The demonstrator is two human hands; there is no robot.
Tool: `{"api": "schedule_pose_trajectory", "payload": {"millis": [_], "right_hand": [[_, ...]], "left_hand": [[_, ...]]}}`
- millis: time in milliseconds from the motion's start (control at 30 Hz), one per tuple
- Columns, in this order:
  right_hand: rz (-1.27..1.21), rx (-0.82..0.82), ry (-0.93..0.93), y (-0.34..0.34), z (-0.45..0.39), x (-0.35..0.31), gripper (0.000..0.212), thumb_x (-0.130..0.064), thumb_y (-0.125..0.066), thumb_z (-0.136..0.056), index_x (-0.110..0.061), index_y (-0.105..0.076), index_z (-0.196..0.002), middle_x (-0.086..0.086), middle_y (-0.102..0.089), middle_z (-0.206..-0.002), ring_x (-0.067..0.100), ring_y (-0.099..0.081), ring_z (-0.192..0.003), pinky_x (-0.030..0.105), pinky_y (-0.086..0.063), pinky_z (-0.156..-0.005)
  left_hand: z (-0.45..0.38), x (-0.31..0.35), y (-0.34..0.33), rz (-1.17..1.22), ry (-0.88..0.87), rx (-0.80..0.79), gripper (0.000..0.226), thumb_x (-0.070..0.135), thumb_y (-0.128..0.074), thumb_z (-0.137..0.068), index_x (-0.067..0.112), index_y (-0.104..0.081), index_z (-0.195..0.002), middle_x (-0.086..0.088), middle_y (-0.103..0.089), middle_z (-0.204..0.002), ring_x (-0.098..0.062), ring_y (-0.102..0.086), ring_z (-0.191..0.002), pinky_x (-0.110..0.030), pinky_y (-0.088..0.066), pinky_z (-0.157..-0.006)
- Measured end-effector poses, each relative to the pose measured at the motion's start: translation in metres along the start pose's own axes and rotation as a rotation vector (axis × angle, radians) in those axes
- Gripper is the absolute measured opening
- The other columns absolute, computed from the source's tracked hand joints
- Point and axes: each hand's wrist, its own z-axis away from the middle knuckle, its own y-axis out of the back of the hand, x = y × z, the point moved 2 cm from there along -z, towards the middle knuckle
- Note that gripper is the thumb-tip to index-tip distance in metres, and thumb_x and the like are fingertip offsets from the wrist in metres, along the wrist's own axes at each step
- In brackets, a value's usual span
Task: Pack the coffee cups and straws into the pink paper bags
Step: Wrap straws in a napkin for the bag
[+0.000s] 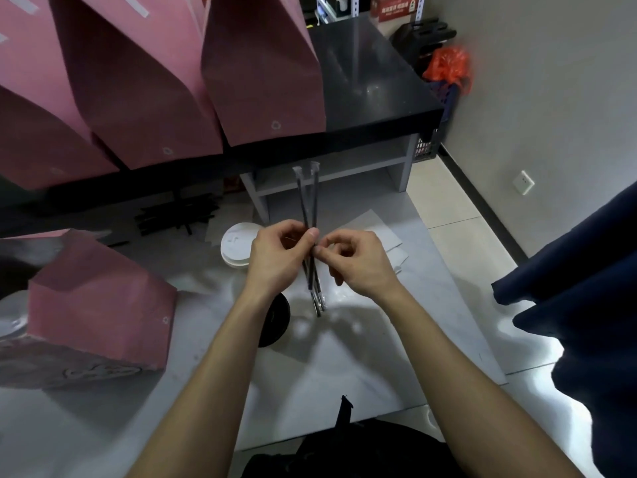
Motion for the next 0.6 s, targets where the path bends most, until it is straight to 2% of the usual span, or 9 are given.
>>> {"api": "schedule_pose_trajectory", "payload": {"millis": [33,100,167,200,267,333,433,500,600], "right_hand": [[-0.012,-0.003,0.015,0.003,-0.001,0.004,0.014,-0.032,-0.079,-0.096,-0.023,-0.077,-0.085,0.005,-0.068,-0.056,0.021,-0.057,-0.041,0.026,-0.046,-0.05],[0.099,0.113,0.012,0.019,-0.009,0.02,0.012,-0.038,-0.079,-0.095,-0.027,-0.079,-0.09,0.0,-0.071,-0.061,0.018,-0.061,-0.047,0.028,-0.05,-0.055],[0.426,0.271,-0.038,0.042,-0.019,0.042,0.012,-0.04,-0.081,-0.092,-0.03,-0.081,-0.098,-0.008,-0.072,-0.075,0.013,-0.067,-0.066,0.032,-0.055,-0.071],[0.568,0.299,-0.074,0.052,-0.024,0.053,0.016,-0.04,-0.081,-0.091,-0.029,-0.082,-0.103,-0.009,-0.072,-0.086,0.015,-0.067,-0.076,0.034,-0.056,-0.079],[0.68,0.276,-0.139,0.064,-0.037,0.071,0.026,-0.039,-0.082,-0.09,-0.025,-0.082,-0.112,-0.003,-0.068,-0.104,0.019,-0.066,-0.089,0.037,-0.056,-0.087],[0.697,0.229,-0.201,0.067,-0.051,0.082,0.032,-0.04,-0.084,-0.086,-0.024,-0.082,-0.114,-0.002,-0.066,-0.112,0.02,-0.067,-0.093,0.038,-0.057,-0.089],[0.754,0.137,-0.268,0.066,-0.067,0.091,0.027,-0.038,-0.085,-0.084,-0.026,-0.082,-0.108,-0.003,-0.065,-0.11,0.023,-0.07,-0.097,0.033,-0.054,-0.085],[0.754,0.14,-0.261,0.066,-0.072,0.093,0.018,-0.035,-0.082,-0.088,-0.026,-0.083,-0.104,-0.005,-0.063,-0.104,0.025,-0.07,-0.097,0.03,-0.049,-0.08],[0.679,0.186,-0.221,0.073,-0.073,0.086,0.013,-0.033,-0.078,-0.091,-0.025,-0.085,-0.1,-0.005,-0.067,-0.102,0.022,-0.069,-0.094,0.03,-0.05,-0.08]], "left_hand": [[-0.001,-0.001,-0.001,-0.017,0.006,0.01,0.019,0.032,-0.075,-0.103,0.015,-0.077,-0.094,-0.007,-0.079,-0.085,-0.03,-0.077,-0.086,-0.049,-0.062,-0.079],[-0.003,-0.001,-0.001,-0.014,0.026,0.038,0.021,0.031,-0.07,-0.106,0.016,-0.071,-0.092,-0.004,-0.079,-0.086,-0.025,-0.077,-0.086,-0.052,-0.062,-0.086],[-0.005,-0.001,0.0,0.073,0.056,0.046,0.019,0.024,-0.061,-0.112,0.012,-0.064,-0.097,-0.002,-0.083,-0.091,-0.018,-0.08,-0.09,-0.05,-0.064,-0.093],[-0.006,0.0,0.0,0.128,0.063,0.037,0.018,0.021,-0.056,-0.114,0.01,-0.06,-0.101,-0.004,-0.084,-0.093,-0.02,-0.082,-0.09,-0.049,-0.064,-0.094],[-0.008,0.001,-0.001,0.216,0.058,0.01,0.015,0.016,-0.05,-0.116,0.009,-0.054,-0.104,-0.007,-0.083,-0.091,-0.027,-0.083,-0.084,-0.049,-0.067,-0.087],[-0.01,0.002,-0.001,0.254,0.042,-0.013,0.014,0.014,-0.047,-0.117,0.008,-0.052,-0.106,-0.008,-0.082,-0.088,-0.03,-0.083,-0.081,-0.046,-0.067,-0.079],[-0.015,0.0,-0.002,0.266,0.039,-0.037,0.013,0.011,-0.044,-0.117,0.007,-0.055,-0.115,-0.008,-0.08,-0.086,-0.032,-0.082,-0.083,-0.036,-0.065,-0.072],[-0.018,-0.001,-0.002,0.264,0.05,-0.049,0.015,0.008,-0.043,-0.117,0.01,-0.058,-0.115,-0.007,-0.079,-0.085,-0.03,-0.082,-0.083,-0.034,-0.065,-0.072],[-0.024,-0.005,-0.005,0.252,0.106,-0.033,0.019,0.006,-0.044,-0.115,0.015,-0.059,-0.108,-0.003,-0.072,-0.082,-0.017,-0.071,-0.071,-0.033,-0.059,-0.069]]}}
